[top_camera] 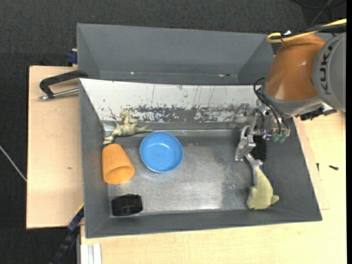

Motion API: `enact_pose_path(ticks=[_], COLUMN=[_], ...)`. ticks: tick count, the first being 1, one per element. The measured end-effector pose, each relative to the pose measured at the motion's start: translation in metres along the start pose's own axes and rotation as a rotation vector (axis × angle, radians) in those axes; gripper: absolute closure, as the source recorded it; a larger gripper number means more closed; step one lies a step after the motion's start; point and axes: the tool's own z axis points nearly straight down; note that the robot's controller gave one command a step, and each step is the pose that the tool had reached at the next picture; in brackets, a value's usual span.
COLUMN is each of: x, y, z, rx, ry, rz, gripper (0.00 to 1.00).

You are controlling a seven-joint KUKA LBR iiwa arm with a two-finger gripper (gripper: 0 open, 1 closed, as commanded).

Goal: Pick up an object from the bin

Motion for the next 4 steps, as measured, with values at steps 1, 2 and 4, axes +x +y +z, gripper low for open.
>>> enact_pose_path(ticks=[1, 2, 4], x=[0.013, 0.010, 0.023], y=[-0.026, -0.003, 0.142], z=[-0.110, -0.176, 0.000], rx=[0.006, 0.003, 0.001], ry=[-0.021, -0.021, -0.001], rz=[-0.023, -0.005, -0.133], gripper=[0.00, 0.00, 0.00])
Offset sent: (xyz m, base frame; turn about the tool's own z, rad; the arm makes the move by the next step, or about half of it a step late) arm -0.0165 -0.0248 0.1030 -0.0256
